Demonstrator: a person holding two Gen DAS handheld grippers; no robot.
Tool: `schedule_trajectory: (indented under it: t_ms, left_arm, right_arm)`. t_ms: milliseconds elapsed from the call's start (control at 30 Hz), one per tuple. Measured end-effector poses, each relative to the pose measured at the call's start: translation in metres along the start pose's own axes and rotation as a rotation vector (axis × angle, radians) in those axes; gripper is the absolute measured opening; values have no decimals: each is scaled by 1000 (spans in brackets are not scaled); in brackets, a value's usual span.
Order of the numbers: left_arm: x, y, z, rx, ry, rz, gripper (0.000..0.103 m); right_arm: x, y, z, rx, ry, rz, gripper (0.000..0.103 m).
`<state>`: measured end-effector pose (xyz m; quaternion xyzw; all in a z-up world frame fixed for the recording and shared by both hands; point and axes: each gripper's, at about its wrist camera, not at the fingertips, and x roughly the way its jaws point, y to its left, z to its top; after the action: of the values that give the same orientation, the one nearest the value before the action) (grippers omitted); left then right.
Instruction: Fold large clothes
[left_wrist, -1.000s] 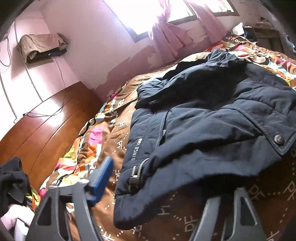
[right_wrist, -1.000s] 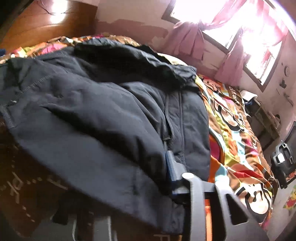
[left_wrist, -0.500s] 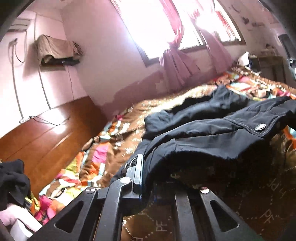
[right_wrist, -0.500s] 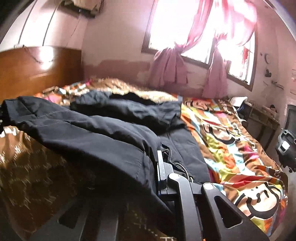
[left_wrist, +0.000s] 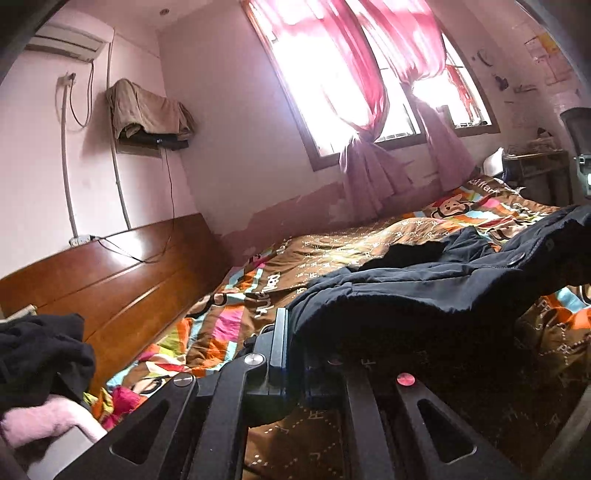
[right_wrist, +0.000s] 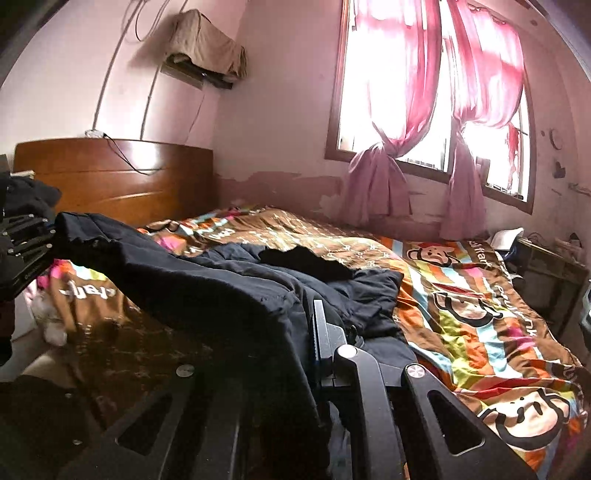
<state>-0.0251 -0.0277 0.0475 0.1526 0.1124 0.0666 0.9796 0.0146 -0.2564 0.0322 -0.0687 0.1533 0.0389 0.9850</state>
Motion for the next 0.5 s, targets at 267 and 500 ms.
schedule_trajectory:
  t_ms: [267, 500]
  left_arm:
    - [-67, 9, 19, 54, -141, 56, 5]
    - [-81, 17, 42, 46, -183, 58, 5]
  right_arm:
    - [-63, 0, 7, 47, -147, 34, 8]
    - [-91, 10, 29, 18, -216, 22, 8]
